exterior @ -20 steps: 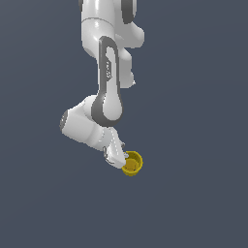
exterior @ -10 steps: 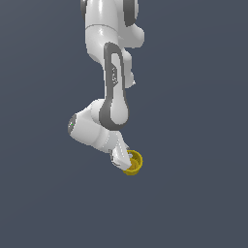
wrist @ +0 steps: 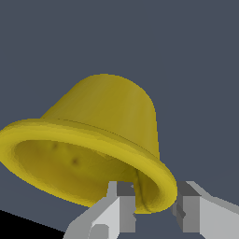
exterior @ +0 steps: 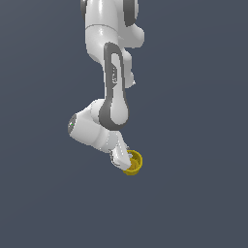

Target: Pick up the object and move it to a goal position.

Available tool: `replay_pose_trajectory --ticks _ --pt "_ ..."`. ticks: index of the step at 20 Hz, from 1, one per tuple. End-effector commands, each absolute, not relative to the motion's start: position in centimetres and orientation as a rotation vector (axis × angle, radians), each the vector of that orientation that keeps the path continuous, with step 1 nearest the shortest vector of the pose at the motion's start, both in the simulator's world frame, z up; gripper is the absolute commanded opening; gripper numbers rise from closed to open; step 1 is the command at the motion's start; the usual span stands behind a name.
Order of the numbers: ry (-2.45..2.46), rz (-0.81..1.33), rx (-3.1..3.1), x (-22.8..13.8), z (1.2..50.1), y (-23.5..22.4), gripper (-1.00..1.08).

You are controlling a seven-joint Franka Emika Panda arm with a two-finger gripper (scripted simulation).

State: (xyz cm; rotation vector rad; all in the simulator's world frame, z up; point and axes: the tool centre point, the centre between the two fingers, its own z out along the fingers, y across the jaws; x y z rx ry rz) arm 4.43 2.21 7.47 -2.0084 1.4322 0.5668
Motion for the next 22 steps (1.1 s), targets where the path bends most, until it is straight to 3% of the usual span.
replay_pose_trajectory --ticks 1,10,22 --pt "1.433 0.567 -2.008 4.4 7.6 2.1 -1.0" --pt "1.435 0.568 -2.008 3.9 11.2 -1.1 -1.0" --pt "1.439 0.571 -2.01 2.7 21.2 -9.8 -1.0"
